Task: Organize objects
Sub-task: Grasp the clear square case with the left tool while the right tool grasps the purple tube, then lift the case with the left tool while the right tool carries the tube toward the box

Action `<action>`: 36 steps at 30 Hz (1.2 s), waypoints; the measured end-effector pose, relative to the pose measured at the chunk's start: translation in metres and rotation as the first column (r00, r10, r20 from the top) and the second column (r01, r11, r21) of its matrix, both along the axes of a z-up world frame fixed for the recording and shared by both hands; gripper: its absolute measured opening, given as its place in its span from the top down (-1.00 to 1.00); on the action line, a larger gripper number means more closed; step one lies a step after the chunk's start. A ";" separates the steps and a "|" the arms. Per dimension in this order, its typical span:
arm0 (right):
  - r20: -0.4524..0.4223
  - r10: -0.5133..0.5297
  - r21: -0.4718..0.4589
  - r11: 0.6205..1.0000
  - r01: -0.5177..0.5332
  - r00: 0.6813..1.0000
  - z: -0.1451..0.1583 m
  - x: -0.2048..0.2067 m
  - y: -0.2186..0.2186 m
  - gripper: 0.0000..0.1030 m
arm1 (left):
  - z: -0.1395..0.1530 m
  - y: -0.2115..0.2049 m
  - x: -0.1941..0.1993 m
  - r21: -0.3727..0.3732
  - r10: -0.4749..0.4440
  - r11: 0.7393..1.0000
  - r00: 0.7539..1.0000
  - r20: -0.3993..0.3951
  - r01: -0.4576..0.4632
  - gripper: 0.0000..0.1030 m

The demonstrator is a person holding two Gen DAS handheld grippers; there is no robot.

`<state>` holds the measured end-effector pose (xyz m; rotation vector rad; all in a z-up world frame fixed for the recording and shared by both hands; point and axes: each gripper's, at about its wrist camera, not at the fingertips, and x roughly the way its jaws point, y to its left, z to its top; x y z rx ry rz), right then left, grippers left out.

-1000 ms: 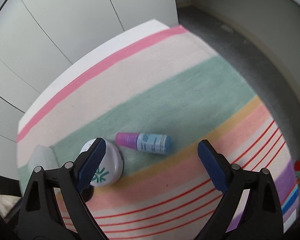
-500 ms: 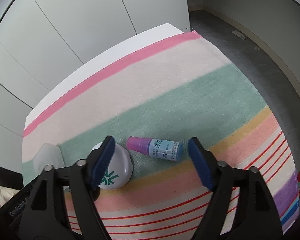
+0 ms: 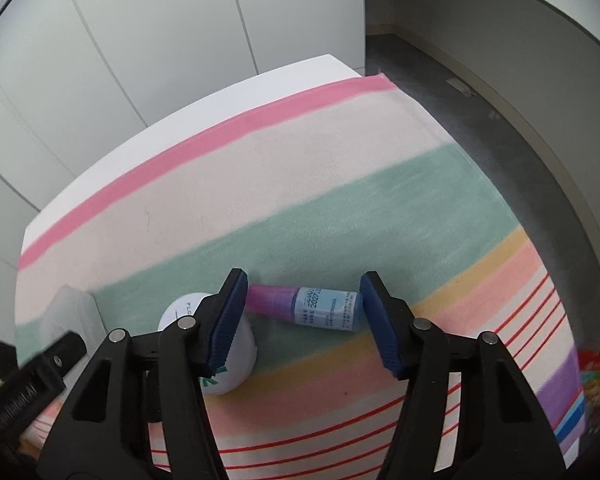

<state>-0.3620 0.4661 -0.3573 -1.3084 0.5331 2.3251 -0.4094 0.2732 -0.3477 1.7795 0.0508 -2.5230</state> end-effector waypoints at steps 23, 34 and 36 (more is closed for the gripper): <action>0.010 0.101 0.063 0.993 -0.101 0.995 0.008 0.024 -0.002 -0.18 | -0.009 -0.001 -0.014 0.117 0.012 0.993 0.999 0.053 -0.018 -0.94; 0.018 0.112 0.040 0.993 -0.113 0.994 0.008 0.027 -0.003 -0.18 | -0.022 0.025 -0.018 -0.025 -0.062 0.998 0.997 0.041 0.063 -0.65; 0.019 0.122 0.047 0.991 -0.123 0.992 0.008 0.025 -0.004 -0.18 | -0.016 0.029 -0.013 -0.083 -0.072 0.994 0.997 0.012 0.072 -0.65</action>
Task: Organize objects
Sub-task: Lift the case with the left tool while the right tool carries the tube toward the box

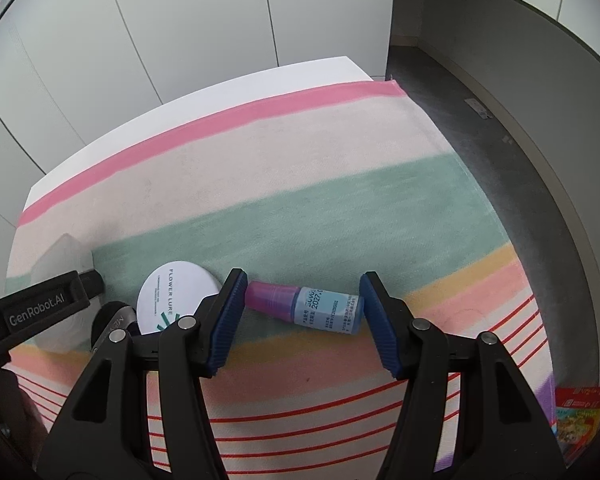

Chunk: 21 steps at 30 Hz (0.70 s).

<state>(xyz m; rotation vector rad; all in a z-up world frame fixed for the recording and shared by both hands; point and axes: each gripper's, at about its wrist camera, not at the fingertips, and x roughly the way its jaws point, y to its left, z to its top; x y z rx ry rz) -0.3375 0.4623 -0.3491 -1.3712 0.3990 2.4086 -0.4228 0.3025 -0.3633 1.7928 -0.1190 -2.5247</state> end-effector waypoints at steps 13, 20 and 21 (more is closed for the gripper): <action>-0.010 0.130 0.046 0.990 -0.130 0.991 0.055 -0.001 -0.016 -0.18 | 0.067 -0.008 0.018 -0.037 -0.078 0.996 0.995 -0.066 0.076 -0.65; -0.035 0.179 0.075 0.981 -0.176 0.983 0.102 -0.006 -0.015 -0.18 | 0.126 -0.023 0.042 -0.023 -0.099 0.995 0.989 -0.112 0.097 -0.65; -0.040 0.185 0.078 0.980 -0.182 0.982 0.112 -0.003 -0.015 -0.18 | 0.134 -0.023 0.045 -0.020 -0.104 0.995 0.988 -0.116 0.103 -0.65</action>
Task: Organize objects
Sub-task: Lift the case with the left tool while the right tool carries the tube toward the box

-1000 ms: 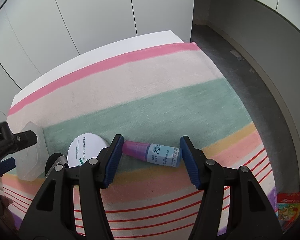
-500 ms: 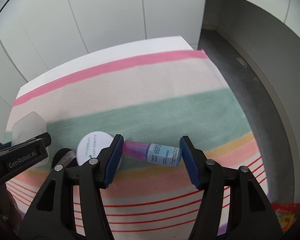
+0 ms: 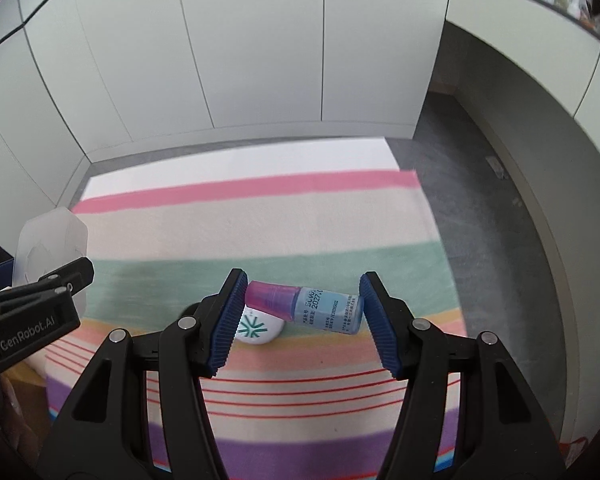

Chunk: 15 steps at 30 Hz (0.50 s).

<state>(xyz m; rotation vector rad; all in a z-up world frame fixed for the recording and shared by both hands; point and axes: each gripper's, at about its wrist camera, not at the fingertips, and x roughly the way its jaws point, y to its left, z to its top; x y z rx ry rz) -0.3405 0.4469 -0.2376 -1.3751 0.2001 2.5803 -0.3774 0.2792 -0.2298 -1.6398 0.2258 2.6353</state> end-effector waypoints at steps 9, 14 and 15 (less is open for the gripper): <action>-0.004 0.036 -0.002 0.999 -0.036 0.999 0.050 0.032 -0.011 -0.18 | 0.057 -0.021 0.050 -0.004 -0.014 1.000 1.000 -0.024 0.014 -0.65; 0.019 0.063 0.008 0.998 -0.064 0.998 0.061 0.062 -0.017 -0.18 | 0.074 -0.037 0.084 -0.011 -0.007 1.000 1.000 -0.028 0.006 -0.65; 0.025 0.069 0.006 0.998 -0.069 0.997 0.062 0.067 -0.018 -0.18 | 0.077 -0.041 0.092 -0.015 -0.002 1.000 0.999 -0.035 0.002 -0.65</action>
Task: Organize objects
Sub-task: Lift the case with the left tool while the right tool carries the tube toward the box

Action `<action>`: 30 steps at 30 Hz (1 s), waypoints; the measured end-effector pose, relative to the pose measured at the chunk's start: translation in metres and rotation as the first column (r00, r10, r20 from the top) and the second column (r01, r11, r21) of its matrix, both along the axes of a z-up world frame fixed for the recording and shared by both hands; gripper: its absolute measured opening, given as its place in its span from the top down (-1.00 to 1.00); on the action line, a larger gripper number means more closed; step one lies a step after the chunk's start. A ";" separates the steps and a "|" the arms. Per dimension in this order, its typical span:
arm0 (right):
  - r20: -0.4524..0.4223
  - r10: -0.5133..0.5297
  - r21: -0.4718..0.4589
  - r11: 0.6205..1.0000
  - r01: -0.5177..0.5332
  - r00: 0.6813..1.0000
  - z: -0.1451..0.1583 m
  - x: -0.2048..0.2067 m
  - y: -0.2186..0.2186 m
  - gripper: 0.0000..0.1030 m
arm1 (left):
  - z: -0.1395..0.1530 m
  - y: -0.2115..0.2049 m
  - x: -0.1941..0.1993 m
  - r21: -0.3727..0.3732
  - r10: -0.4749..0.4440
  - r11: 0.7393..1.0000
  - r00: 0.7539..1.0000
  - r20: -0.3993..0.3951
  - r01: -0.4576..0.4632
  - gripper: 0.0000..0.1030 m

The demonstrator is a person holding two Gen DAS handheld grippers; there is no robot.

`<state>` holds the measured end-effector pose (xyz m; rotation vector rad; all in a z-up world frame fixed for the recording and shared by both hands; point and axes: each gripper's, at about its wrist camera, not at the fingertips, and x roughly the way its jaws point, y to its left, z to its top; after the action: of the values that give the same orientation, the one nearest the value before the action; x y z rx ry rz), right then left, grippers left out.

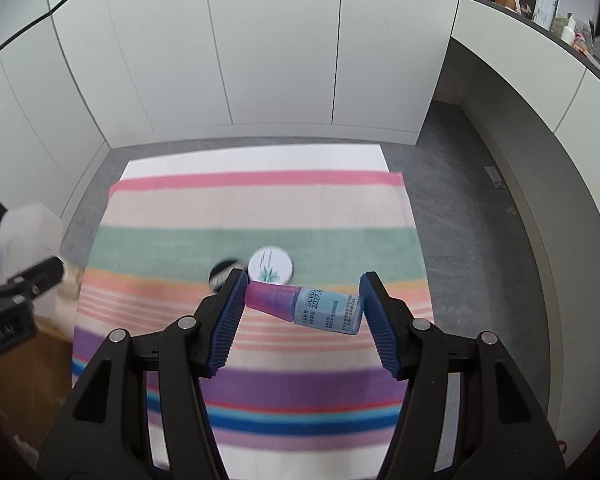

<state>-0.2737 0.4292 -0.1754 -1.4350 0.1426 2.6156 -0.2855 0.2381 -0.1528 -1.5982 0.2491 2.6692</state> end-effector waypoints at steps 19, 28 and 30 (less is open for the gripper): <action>0.059 0.018 -0.036 0.999 -0.016 0.998 0.002 0.100 -0.026 -0.19 | 0.018 -0.084 0.090 0.055 0.093 0.994 0.996 0.004 -0.094 -0.65; 0.036 0.121 -0.029 0.992 -0.120 0.992 0.015 0.094 -0.085 -0.19 | 0.020 -0.162 0.105 0.059 0.224 0.973 0.974 -0.017 -0.223 -0.65; 0.031 0.158 -0.029 0.987 -0.157 0.987 0.017 0.090 -0.107 -0.19 | 0.017 -0.182 0.108 0.059 0.259 0.964 0.966 -0.012 -0.258 -0.65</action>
<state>-0.1834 0.3223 -0.1581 -1.5576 0.0630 2.7219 -0.1777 0.0560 -0.1354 -1.6948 -0.0403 2.8511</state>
